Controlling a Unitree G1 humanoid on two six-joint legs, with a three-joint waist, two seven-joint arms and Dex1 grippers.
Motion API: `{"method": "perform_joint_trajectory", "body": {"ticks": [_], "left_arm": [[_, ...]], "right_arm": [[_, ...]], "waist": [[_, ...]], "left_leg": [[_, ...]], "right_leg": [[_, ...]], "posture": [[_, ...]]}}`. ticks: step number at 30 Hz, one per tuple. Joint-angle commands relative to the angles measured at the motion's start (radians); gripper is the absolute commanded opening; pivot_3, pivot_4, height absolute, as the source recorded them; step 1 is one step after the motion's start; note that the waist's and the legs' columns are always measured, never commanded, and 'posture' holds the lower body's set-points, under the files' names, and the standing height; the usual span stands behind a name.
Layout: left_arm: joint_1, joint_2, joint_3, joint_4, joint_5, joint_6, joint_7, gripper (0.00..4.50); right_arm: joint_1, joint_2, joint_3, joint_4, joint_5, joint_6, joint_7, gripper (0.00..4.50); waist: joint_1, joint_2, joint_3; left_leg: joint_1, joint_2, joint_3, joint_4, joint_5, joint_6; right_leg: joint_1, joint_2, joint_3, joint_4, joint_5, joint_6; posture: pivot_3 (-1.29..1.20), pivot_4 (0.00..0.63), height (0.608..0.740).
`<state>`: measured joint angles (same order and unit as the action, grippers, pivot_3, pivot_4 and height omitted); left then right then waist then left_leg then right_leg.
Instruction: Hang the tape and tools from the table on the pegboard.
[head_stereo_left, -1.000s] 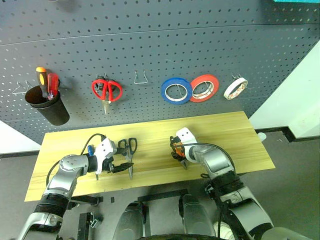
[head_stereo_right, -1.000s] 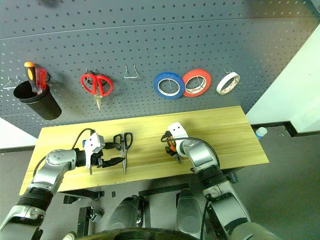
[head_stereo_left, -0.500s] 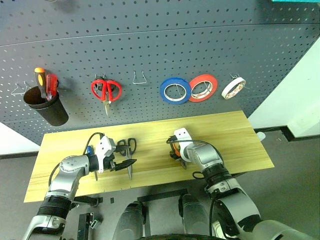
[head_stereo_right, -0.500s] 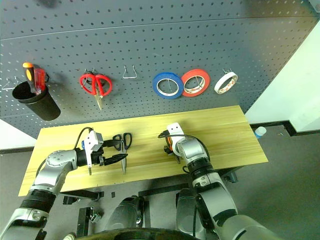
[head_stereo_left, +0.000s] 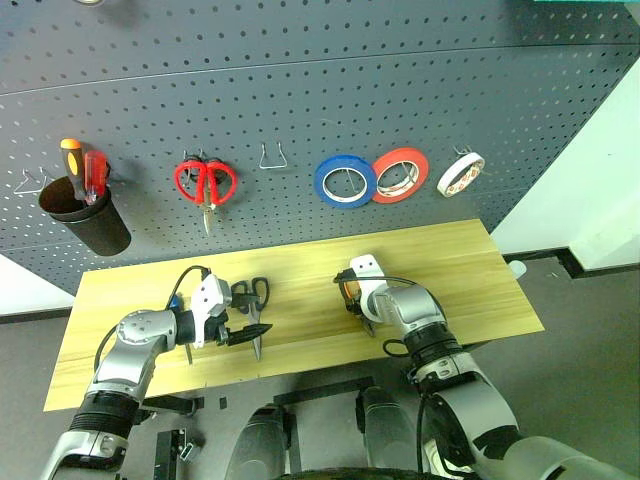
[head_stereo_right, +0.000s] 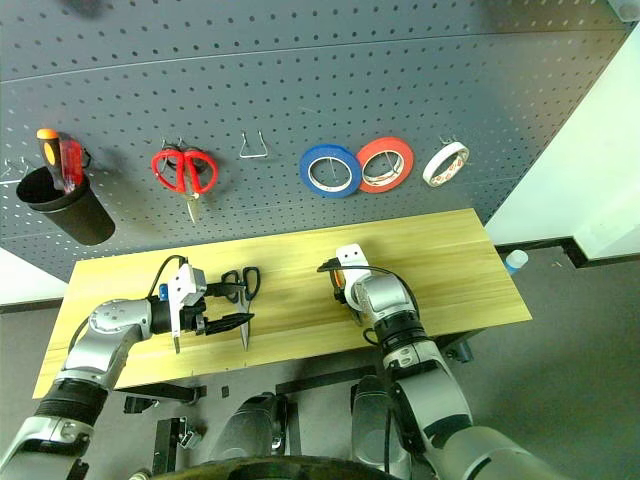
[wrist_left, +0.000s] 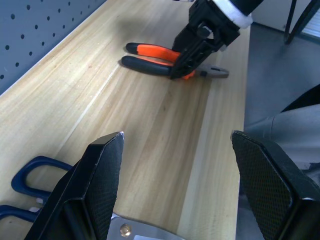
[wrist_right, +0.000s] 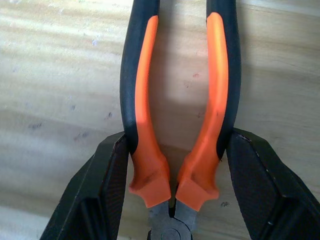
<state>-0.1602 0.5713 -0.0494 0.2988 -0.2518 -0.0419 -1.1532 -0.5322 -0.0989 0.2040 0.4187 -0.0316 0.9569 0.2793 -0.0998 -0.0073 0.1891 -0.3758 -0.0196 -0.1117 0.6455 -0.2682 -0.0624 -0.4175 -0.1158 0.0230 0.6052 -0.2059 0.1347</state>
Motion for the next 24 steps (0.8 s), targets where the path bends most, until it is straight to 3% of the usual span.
{"method": "perform_joint_trajectory", "body": {"ticks": [1,5,12,18,24], "left_arm": [[0.013,0.004,0.072,-0.026,-0.015,-0.123,0.035,3.58],[0.024,-0.029,0.161,-0.094,-0.106,-0.164,0.079,3.58],[-0.029,-0.069,0.288,-0.227,-0.258,-0.135,0.163,3.58],[-0.065,-0.047,0.313,-0.206,-0.262,-0.139,0.159,3.58],[-0.093,-0.043,0.354,-0.114,-0.238,-0.207,0.17,3.58]], "right_arm": [[0.053,-0.127,0.117,-0.271,-0.021,-0.125,0.151,2.58],[0.105,-0.252,0.119,-0.475,-0.032,-0.323,0.209,2.58],[0.101,-0.332,0.049,-0.7,0.039,-0.514,0.321,2.58],[-0.033,-0.252,0.017,-0.79,0.131,-0.498,0.347,2.58],[-0.236,-0.119,-0.005,-0.661,0.165,-0.484,0.287,2.58]], "waist": [[-0.001,0.001,0.0],[-0.003,0.0,0.001],[0.003,-0.001,0.0],[-0.003,-0.001,0.0],[-0.005,-0.001,0.0]], "left_leg": [[-0.001,0.0,0.0,0.0,0.0,0.0],[-0.01,0.0,0.001,0.001,0.0,0.0],[-0.01,0.0,0.0,0.002,0.0,0.0],[-0.01,0.0,0.0,0.003,0.0,0.0],[-0.01,0.0,0.0,0.003,0.0,0.0]], "right_leg": [[-0.002,0.0,0.0,0.0,0.0,0.0],[-0.012,0.0,0.0,0.004,0.0,0.001],[-0.012,0.0,0.0,0.004,-0.002,0.004],[-0.011,0.0,0.0,0.004,0.0,0.001],[-0.011,0.0,0.0,0.005,0.0,0.0]], "posture": [[-0.12,0.144,0.733],[-0.13,0.143,0.733],[-0.13,0.137,0.733],[-0.14,0.13,0.733],[-0.15,0.126,0.733]]}}
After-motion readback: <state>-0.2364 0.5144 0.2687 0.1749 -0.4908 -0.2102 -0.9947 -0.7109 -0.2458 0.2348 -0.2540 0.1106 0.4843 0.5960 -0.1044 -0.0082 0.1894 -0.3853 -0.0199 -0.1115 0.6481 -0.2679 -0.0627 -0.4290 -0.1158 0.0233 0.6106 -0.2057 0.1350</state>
